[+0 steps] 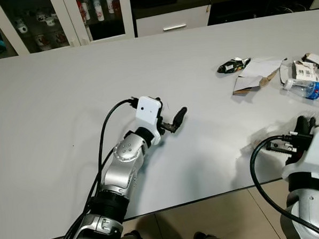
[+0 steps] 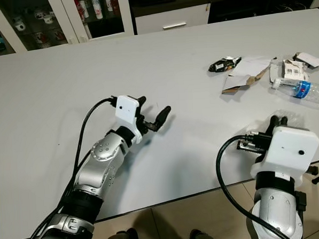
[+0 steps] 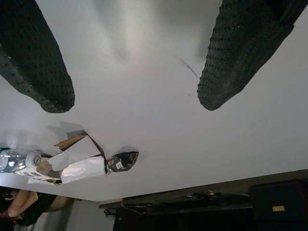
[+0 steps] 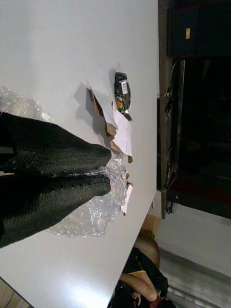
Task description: Picking trash to rubbish bin
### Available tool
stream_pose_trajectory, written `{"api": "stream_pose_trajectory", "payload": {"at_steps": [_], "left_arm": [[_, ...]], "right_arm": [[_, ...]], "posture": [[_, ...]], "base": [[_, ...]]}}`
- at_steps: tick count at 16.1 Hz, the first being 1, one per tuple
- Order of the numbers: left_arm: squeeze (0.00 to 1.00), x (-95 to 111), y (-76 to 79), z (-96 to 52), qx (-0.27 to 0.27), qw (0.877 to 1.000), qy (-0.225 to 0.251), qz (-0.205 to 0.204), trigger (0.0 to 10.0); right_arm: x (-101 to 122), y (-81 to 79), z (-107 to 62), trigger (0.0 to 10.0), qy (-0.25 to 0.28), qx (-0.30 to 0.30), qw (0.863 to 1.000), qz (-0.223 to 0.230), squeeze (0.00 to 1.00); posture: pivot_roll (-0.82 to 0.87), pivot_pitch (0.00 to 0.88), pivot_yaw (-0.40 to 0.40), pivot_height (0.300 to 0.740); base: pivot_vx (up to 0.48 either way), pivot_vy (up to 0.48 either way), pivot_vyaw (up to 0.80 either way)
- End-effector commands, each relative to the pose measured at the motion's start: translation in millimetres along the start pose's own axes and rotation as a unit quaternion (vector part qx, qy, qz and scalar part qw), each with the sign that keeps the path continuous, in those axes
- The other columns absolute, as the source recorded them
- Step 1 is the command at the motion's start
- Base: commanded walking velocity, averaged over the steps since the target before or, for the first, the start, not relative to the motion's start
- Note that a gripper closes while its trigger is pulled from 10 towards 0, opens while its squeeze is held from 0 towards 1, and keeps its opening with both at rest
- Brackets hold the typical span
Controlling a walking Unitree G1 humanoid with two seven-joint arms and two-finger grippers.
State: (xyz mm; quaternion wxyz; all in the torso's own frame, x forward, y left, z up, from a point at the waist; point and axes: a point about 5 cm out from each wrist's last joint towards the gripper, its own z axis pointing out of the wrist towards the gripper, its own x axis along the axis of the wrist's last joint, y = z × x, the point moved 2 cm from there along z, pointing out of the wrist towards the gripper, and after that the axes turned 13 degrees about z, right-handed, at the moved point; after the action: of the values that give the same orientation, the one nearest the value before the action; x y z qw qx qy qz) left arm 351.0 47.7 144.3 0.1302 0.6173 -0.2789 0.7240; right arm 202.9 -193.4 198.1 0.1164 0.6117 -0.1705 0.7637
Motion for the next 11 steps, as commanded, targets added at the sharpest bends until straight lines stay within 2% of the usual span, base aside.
{"api": "stream_pose_trajectory", "payload": {"at_steps": [1,8,11], "left_arm": [[0.0,3.5,1.7,4.6,-0.01,1.0,0.006,0.004,10.0],[0.0,4.3,3.4,6.9,-0.019,1.0,0.008,0.017,10.0],[0.0,3.3,4.7,7.5,-0.026,1.0,0.008,0.013,10.0]], "right_arm": [[5.0,2.3,0.0,10.0,0.011,-0.008,1.0,-0.004,0.0],[6.3,-0.6,1.9,10.0,0.015,-0.003,1.0,-0.008,0.0],[7.0,-4.5,1.8,10.0,0.018,0.007,1.0,-0.007,0.0]], "posture": [[-0.01,0.118,0.025,0.74],[-0.01,0.114,0.024,0.74],[-0.01,0.114,0.024,0.74]], "base": [[0.0,0.0,-0.76],[0.0,0.0,-0.76],[0.0,-0.09,0.0]]}}
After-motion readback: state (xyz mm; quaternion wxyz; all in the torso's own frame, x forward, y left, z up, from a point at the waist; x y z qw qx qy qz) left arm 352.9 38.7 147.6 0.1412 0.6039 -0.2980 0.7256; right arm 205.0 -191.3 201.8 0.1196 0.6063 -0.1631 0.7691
